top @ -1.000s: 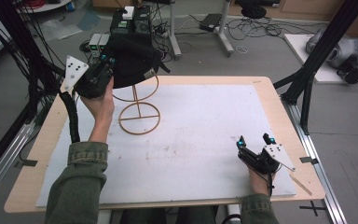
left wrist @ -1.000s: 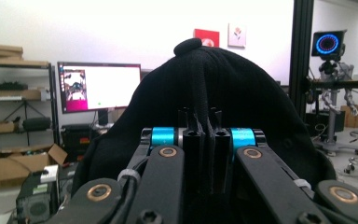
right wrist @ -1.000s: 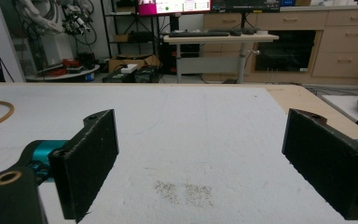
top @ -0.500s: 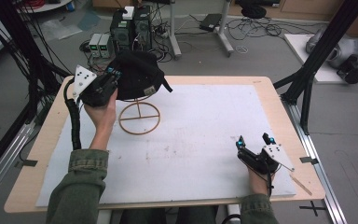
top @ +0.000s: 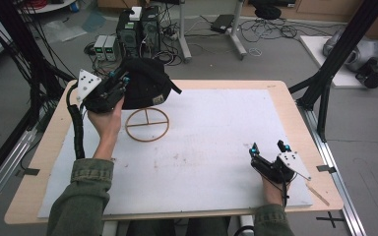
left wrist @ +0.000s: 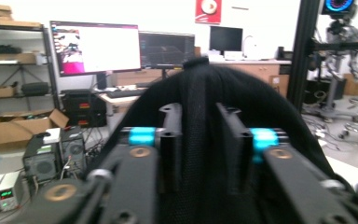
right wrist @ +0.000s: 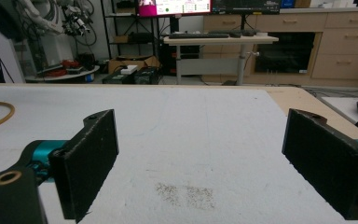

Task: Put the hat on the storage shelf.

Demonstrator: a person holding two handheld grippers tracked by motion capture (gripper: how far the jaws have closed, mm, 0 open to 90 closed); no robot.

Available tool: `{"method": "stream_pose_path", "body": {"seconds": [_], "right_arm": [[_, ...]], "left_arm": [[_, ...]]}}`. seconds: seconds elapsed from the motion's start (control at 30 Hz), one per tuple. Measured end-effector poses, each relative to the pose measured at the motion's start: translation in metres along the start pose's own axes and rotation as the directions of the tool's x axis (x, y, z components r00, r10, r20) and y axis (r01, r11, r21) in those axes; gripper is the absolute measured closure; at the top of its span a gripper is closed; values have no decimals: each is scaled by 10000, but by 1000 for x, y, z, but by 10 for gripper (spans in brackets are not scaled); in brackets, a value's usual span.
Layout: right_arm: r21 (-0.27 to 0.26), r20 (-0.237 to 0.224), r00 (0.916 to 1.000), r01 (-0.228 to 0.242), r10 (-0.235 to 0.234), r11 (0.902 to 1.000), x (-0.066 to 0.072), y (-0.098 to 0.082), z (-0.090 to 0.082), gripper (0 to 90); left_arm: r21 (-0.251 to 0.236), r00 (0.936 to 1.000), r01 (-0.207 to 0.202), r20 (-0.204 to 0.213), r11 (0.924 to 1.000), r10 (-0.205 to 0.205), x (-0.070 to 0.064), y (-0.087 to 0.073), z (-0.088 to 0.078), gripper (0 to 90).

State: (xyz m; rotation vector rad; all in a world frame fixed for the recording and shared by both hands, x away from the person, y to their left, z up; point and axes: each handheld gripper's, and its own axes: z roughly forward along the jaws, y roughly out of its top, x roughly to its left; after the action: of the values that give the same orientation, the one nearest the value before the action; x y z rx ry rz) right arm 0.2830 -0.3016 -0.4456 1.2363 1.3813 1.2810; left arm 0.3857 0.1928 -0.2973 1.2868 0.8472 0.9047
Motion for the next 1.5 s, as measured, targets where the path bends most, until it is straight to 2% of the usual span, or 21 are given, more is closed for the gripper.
{"method": "stream_pose_path", "body": {"seconds": [0.03,0.07,0.1,0.2,0.3,0.33,0.37,0.47,0.63,0.77,0.87,0.93,1.0,1.1,1.23,1.3,1.5], "right_arm": [[27,21,10000,-41,41,10000,0,0,0,97],[26,46,10000,-39,38,10000,0,0,0,97],[10,79,10000,-5,5,10000,0,0,0,97],[-38,122,9999,-5,6,10000,0,1,-1,97],[-35,141,9999,-31,31,10000,0,1,-1,97],[-35,141,9999,-31,31,10000,0,1,-1,97],[-24,150,9999,-25,25,10000,0,1,-2,97],[-48,169,9999,-21,22,10000,0,2,-2,97],[-78,202,9998,-58,60,10000,-1,2,-2,97],[-108,242,9996,-120,123,9999,-1,3,-2,97],[-108,250,9996,-127,130,9999,-1,3,-2,97],[-112,238,9997,-100,103,9999,0,3,-2,97],[-96,225,9997,-78,80,9999,0,3,-2,97],[-121,210,9998,-51,54,9999,1,4,-3,97],[-54,170,9998,36,-35,10000,2,4,-2,97],[-37,170,9999,14,-14,10000,3,3,-2,97],[-25,127,9999,16,-16,10000,3,3,-2,97]], "left_arm": [[-24,9997,184,-144,9998,-184,2,0,0,558],[-57,9992,336,-194,9994,-337,4,0,0,528],[-73,9974,678,-220,9977,-679,8,0,-1,495],[3,9971,741,-178,9973,-741,12,0,-2,409],[-279,9967,795,-169,9964,-799,13,-1,-8,332],[-309,9966,792,-190,9964,-798,14,-1,-9,332],[-295,9967,762,-270,9967,-770,14,-1,-11,277],[-358,9962,618,-592,9974,-638,14,0,-18,238],[-336,9955,364,-858,9988,-392,14,5,-26,221],[-603,9939,92,-1092,9981,-157,12,8,-36,221],[-641,9901,-35,-1403,9979,-55,11,5,-47,210],[-643,9886,-35,-1504,9979,-62,11,4,-50,207],[-754,9836,16,-1799,9972,-152,13,-2,-60,203],[-790,9807,60,-1942,9969,-213,14,-6,-67,202],[-986,9778,468,-1988,9940,-658,18,-16,-80,202],[-1004,9714,294,-2317,9945,-521,19,-24,-88,203],[-746,9668,357,-2499,9966,-534,19,-39,-100,197]]}}
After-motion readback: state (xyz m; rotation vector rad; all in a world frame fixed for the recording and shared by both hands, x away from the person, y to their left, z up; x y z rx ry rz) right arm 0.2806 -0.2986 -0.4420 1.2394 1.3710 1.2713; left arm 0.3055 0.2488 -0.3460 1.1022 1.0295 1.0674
